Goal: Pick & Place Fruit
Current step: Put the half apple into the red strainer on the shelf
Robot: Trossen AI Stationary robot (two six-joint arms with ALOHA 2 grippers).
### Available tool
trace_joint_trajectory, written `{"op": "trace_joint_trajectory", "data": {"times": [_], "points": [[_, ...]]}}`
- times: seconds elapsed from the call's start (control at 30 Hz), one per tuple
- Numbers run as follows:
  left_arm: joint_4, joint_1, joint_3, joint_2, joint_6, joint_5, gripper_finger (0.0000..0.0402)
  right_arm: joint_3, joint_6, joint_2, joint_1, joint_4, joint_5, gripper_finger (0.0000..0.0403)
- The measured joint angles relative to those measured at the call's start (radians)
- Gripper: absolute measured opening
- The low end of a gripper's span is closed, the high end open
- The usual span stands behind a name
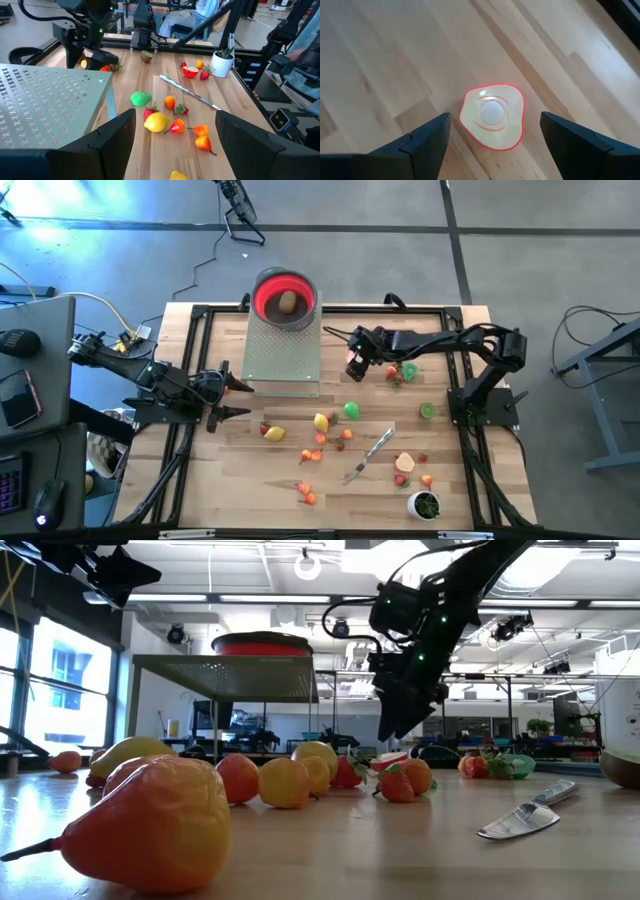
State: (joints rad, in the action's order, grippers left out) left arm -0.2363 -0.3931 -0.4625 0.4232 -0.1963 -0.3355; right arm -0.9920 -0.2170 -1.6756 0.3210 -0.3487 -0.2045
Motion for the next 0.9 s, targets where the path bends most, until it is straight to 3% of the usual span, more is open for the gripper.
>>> {"op": "trace_joint_trajectory", "data": {"times": [0.2,0.43,0.9], "points": [[0.0,0.0,0.0,0.0,0.0,0.0,0.0267,0.0,0.166,0.0,0.003,0.001,0.029,0.0301],[0.0,0.0,0.0,0.0,0.0,0.0,0.0267,0.0,0.15,-0.002,0.042,0.0,0.102,0.0301],[-0.002,0.0,0.0,0.0,0.008,0.001,0.0267,-0.001,0.136,-0.155,0.079,0.044,0.186,0.0301]]}}
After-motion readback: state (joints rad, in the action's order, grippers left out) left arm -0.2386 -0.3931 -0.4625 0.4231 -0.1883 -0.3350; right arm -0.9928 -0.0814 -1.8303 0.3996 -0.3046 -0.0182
